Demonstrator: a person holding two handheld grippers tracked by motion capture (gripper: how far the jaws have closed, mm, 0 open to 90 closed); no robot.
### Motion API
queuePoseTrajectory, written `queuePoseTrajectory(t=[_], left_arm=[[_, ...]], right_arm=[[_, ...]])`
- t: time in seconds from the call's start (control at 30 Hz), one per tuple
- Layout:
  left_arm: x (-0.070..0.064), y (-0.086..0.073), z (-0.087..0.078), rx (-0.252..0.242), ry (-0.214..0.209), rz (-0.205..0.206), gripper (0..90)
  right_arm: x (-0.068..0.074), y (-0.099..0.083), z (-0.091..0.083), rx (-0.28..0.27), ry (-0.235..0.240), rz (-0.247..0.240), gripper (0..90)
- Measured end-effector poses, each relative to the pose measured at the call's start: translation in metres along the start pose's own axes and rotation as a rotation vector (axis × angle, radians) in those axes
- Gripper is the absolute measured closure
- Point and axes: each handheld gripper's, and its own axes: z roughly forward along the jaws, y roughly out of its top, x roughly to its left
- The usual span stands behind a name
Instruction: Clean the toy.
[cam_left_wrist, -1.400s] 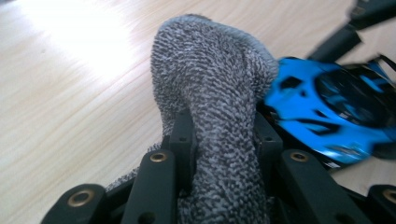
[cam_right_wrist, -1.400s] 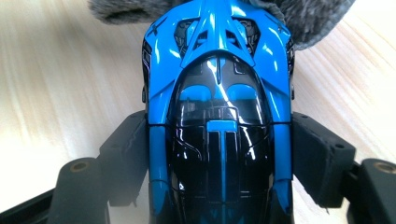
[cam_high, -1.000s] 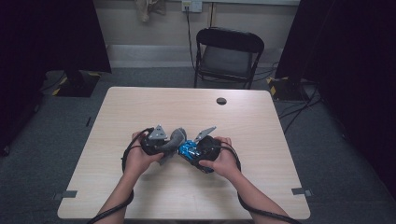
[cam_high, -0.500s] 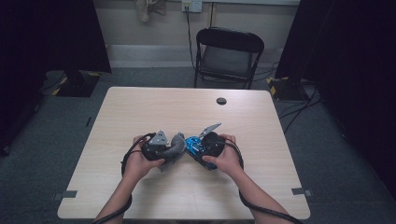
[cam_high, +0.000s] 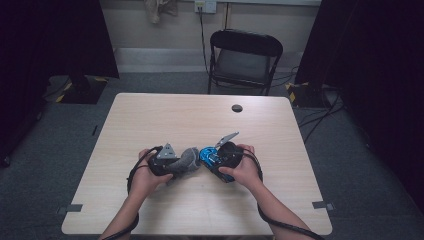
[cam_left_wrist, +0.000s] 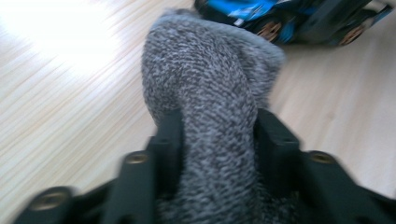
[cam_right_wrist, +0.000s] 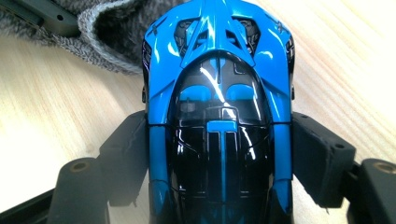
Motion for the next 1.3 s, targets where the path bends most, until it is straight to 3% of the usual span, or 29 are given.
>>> queuePoseTrajectory(t=[0.1,0.2,0.3,0.5,0.57,0.67,0.73,0.77,0.8,0.83,0.87,0.93,1.03,1.07,1.13,1.23,1.3], left_arm=[[0.001,-0.001,-0.004,0.001,0.029,-0.009,26.6],[0.003,-0.007,-0.01,0.033,0.025,-0.011,24.3],[0.006,-0.014,-0.015,0.026,0.013,0.011,23.2],[0.012,-0.021,-0.021,-0.004,0.002,-0.013,22.6],[0.012,-0.021,-0.021,0.012,0.0,-0.015,22.9],[0.012,-0.024,-0.017,0.035,-0.023,-0.011,27.7],[0.013,-0.025,-0.016,0.052,-0.047,-0.006,46.9],[0.014,-0.024,-0.016,0.045,-0.044,-0.024,57.6],[0.016,-0.022,-0.017,0.044,-0.027,-0.051,65.7],[0.018,-0.019,-0.018,0.037,0.001,-0.074,68.1],[0.021,-0.015,-0.02,0.015,0.036,-0.099,69.4],[0.027,-0.007,-0.023,-0.035,0.066,-0.145,70.3],[0.034,0.01,-0.025,-0.074,0.109,-0.165,70.6],[0.035,0.016,-0.024,-0.09,0.106,-0.203,70.5],[0.037,0.025,-0.022,-0.107,0.104,-0.216,70.3],[0.036,0.038,-0.016,-0.127,0.065,-0.244,70.2],[0.032,0.045,-0.011,-0.122,0.049,-0.239,70.2]], right_arm=[[0.0,-0.001,-0.001,-0.002,0.003,0.007,27.3],[-0.001,-0.003,-0.002,-0.005,0.008,0.006,27.3],[0.0,-0.005,-0.003,-0.005,0.013,0.006,27.3],[-0.001,-0.007,-0.004,-0.005,0.014,0.012,27.3],[-0.002,-0.007,-0.005,-0.008,0.014,0.012,27.3],[-0.002,-0.007,-0.007,-0.009,0.017,0.011,27.3],[-0.001,-0.007,-0.008,-0.01,0.017,0.004,27.3],[0.0,-0.007,-0.008,-0.011,0.021,0.003,27.3],[0.0,-0.007,-0.009,-0.01,0.025,0.001,27.3],[0.001,-0.007,-0.009,-0.01,0.03,0.0,27.3],[0.002,-0.007,-0.009,-0.012,0.028,-0.003,27.3],[0.004,-0.006,-0.008,-0.01,0.037,-0.008,27.3],[0.009,-0.004,-0.007,-0.011,0.05,-0.028,27.3],[0.012,-0.003,-0.007,-0.012,0.055,-0.039,27.3],[0.017,-0.001,-0.006,-0.013,0.063,-0.054,27.3],[0.022,0.003,-0.005,-0.017,0.074,-0.072,27.3],[0.026,0.005,-0.003,-0.02,0.077,-0.08,27.3]])
